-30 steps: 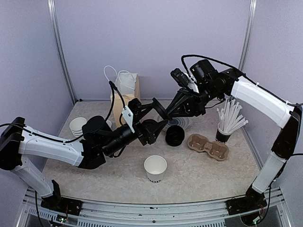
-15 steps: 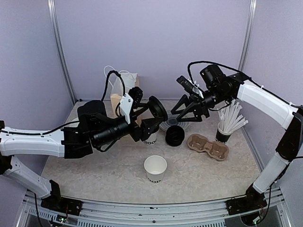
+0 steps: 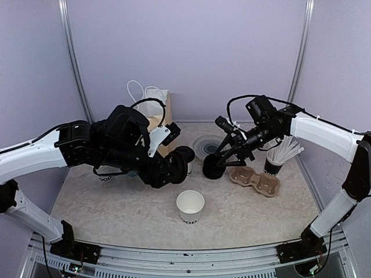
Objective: Pack the takeout coffee
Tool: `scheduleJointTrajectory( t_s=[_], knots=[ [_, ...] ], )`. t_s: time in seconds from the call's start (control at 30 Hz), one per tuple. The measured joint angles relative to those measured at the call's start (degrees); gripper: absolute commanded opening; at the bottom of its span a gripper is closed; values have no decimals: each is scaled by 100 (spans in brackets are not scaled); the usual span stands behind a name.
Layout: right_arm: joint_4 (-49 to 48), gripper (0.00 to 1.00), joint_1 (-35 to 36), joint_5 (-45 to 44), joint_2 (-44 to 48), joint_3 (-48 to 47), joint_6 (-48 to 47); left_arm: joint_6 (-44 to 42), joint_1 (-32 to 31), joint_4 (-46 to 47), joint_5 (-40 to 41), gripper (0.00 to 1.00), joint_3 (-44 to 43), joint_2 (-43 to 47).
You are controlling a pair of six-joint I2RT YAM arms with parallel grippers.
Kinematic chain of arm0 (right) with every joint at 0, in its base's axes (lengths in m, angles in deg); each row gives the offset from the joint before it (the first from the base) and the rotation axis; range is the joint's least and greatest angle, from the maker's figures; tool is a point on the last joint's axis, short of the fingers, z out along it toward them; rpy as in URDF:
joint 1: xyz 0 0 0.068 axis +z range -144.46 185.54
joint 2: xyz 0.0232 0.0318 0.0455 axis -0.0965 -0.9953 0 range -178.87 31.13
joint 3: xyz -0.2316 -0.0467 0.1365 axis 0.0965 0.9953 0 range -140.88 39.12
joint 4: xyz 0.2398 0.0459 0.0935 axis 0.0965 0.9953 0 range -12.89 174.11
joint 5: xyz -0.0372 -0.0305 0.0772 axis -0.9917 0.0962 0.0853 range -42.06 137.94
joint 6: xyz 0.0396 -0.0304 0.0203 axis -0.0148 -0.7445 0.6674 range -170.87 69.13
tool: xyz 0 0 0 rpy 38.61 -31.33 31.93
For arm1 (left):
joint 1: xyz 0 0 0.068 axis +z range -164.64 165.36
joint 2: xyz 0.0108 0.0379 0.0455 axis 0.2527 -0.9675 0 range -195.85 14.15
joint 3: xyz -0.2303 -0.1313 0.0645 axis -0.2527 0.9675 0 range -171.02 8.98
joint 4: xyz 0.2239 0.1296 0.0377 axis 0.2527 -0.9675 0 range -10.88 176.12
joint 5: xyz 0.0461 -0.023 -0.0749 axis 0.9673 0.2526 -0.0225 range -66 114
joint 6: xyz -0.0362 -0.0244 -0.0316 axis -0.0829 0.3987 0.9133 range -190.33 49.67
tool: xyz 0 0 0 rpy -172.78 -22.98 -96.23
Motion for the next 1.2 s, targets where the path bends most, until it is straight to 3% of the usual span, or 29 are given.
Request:
scheduleJointTrajectory(
  t_s=[0.1, 0.3, 0.6, 1.2],
  knots=[
    [-50, 65, 0, -4, -87, 24, 26, 144, -66, -743, -87, 62, -205, -393],
    [-297, 65, 46, 63, -284, 356, 229, 227, -114, -1375, -345, 62, -374, -1014],
    [-369, 65, 393, 439, -868, 697, 564, 90, -157, -1528, -553, 60, -984, -1751],
    [-492, 65, 575, 577, -990, 1016, 699, -149, -186, -1784, -605, 59, -1528, -2446]
  ],
)
